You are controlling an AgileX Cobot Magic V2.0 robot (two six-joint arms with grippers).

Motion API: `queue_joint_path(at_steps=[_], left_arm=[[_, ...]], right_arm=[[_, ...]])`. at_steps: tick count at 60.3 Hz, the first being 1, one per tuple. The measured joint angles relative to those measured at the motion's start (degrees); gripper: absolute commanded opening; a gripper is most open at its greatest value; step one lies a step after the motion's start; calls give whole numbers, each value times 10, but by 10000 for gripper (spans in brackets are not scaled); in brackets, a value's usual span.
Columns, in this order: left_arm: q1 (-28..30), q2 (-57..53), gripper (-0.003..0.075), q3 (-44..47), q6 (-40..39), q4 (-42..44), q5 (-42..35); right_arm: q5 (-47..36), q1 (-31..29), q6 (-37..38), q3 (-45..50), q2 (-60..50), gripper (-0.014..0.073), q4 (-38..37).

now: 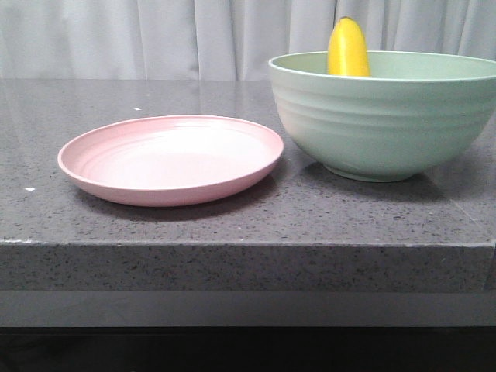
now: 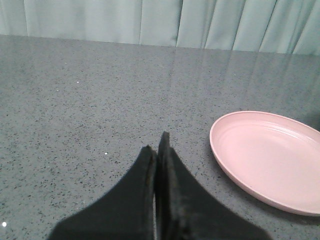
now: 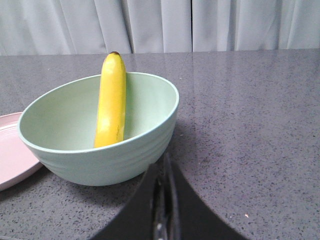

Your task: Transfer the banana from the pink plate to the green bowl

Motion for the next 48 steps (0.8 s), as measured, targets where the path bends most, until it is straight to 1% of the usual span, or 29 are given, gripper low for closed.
queue_joint_path(at_steps=[19,26,39,48], left_arm=[[0,0,-20,2,0,1,0],[6,-24,-20,20,0,6,-1],[64,-137,-20,108,0,8,-2],[107,-146,-20,174,-1,-3,-23]], right_arm=[[-3,0,-1,0,0,-51,0],[-3,0,-1,0,0,-51,0],[-4,0,-1,0,0,-51,0],[-5,0,-1,0,-1,-51,1]])
